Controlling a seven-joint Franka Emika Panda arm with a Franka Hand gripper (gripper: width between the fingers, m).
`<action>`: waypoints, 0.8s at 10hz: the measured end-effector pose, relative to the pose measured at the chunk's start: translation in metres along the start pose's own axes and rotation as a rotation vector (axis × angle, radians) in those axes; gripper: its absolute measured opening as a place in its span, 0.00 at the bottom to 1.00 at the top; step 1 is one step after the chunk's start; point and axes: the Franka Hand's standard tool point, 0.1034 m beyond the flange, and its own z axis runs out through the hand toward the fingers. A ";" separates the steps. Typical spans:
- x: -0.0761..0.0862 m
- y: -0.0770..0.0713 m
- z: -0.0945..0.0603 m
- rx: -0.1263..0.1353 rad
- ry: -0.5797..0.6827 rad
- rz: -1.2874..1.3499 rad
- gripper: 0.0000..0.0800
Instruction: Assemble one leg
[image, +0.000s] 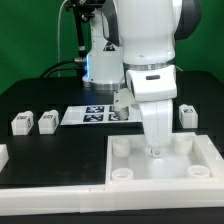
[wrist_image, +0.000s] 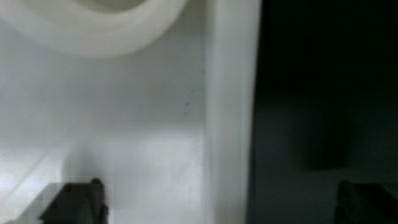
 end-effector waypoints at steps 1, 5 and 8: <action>-0.001 0.000 -0.004 -0.001 -0.003 0.012 0.81; 0.019 -0.024 -0.059 -0.021 -0.038 0.151 0.81; 0.062 -0.050 -0.064 -0.032 -0.027 0.597 0.81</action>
Offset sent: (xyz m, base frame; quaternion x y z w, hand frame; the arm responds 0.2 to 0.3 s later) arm -0.0263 0.0140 0.0564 0.0099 -0.0452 0.0547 0.9974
